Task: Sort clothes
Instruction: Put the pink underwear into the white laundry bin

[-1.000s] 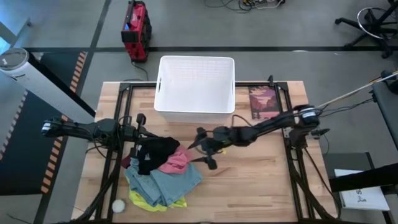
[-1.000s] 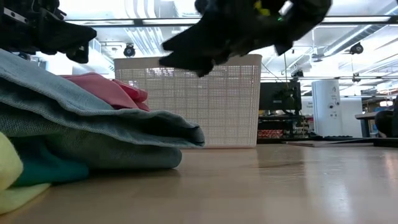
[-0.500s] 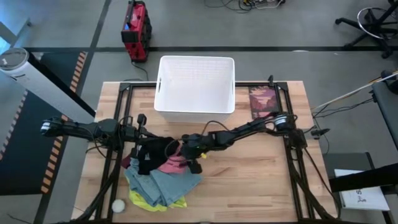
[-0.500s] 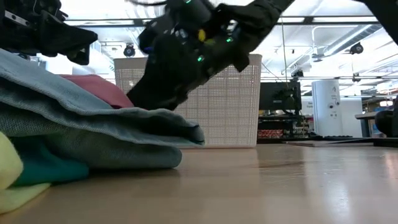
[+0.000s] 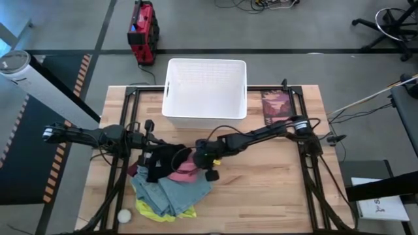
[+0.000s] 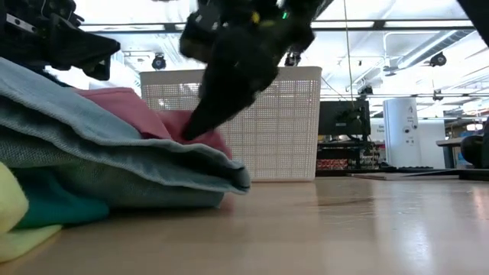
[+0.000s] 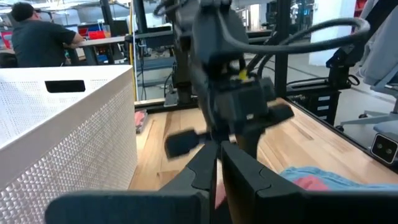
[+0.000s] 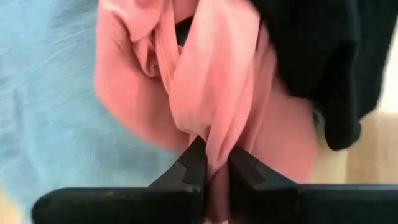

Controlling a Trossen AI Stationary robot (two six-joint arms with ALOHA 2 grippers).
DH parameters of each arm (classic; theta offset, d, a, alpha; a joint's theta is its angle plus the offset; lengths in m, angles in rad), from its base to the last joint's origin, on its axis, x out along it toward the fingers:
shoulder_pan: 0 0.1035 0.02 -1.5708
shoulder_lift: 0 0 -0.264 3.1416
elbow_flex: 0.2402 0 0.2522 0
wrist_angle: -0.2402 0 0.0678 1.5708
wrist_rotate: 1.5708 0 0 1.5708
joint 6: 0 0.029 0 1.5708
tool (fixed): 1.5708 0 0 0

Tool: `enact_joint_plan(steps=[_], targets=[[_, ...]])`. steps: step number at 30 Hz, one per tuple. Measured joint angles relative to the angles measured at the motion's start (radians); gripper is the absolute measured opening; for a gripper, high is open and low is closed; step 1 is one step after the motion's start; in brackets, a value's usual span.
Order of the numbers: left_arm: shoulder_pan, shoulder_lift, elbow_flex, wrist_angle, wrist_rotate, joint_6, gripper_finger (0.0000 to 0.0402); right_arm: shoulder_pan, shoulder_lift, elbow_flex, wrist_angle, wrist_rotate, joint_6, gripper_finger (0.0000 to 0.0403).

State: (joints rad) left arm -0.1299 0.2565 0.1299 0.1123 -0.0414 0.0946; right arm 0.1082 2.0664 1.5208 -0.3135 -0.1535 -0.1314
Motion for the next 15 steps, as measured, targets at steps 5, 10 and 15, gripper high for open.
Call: enact_joint_plan(steps=[5,10,15], targets=[[0.000,0.001,0.000,0.000,0.000,-0.002,0.0011,0.042,-0.109,-0.001,-0.222,0.077,-0.004,0.0007],[0.000,0.001,0.000,0.000,0.000,-0.002,0.0011,0.093,-0.233,-0.002,-0.387,0.208,0.016,0.0005],[0.000,0.007,0.000,-0.002,0.000,-0.002,0.0011,0.124,-0.344,-0.003,-0.461,0.310,0.059,0.0004]])
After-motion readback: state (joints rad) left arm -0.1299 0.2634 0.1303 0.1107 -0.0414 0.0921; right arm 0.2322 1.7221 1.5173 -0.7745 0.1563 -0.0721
